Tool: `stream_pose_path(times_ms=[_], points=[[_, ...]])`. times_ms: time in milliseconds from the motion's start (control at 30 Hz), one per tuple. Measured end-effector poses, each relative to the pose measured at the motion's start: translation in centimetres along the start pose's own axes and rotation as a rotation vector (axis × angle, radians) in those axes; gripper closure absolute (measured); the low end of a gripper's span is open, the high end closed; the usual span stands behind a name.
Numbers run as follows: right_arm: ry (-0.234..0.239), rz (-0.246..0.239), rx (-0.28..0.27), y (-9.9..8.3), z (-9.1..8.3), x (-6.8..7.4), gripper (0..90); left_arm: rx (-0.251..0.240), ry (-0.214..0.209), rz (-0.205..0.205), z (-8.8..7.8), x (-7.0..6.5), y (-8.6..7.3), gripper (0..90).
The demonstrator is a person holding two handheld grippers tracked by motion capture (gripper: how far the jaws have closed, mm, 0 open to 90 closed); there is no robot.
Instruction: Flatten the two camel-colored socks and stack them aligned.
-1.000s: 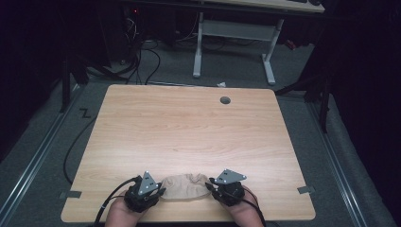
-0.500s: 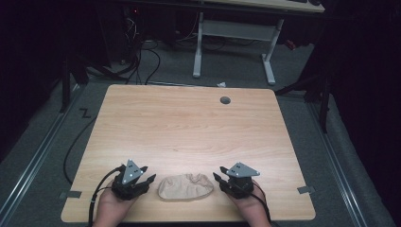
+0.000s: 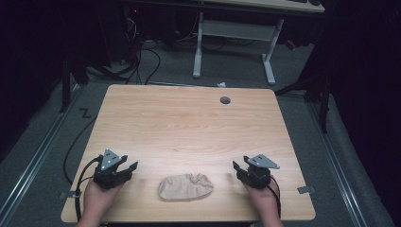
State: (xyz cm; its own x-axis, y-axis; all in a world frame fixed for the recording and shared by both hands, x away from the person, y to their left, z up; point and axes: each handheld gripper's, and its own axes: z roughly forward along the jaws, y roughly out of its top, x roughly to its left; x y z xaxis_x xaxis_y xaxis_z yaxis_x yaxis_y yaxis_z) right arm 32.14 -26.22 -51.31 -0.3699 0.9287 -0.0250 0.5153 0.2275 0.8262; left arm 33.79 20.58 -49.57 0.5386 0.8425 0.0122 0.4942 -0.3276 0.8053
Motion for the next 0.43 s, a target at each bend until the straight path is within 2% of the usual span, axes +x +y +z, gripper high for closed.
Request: stream_pose_path(times_ms=[200, 267, 333, 433], points=[[-0.005, 0.003, 0.018, -0.52, -0.14, -0.5, 45.5, -0.019, -0.004, 0.026, 0.51, -0.72, 0.46, 50.2], [-0.01, -0.001, 0.019, -0.53, -0.14, -0.5, 45.5, -0.009, -0.011, 0.031, 0.72, -0.78, 0.36, 50.1], [-0.013, 0.006, 0.014, -0.43, -0.19, -0.46, 45.6, -0.002, -0.018, 0.028, 0.75, -0.76, 0.22, 50.0], [-0.013, -0.008, 0.016, -0.32, -0.07, -0.33, 45.8, -0.008, -0.025, 0.021, 0.46, -0.78, 0.15, 49.7]])
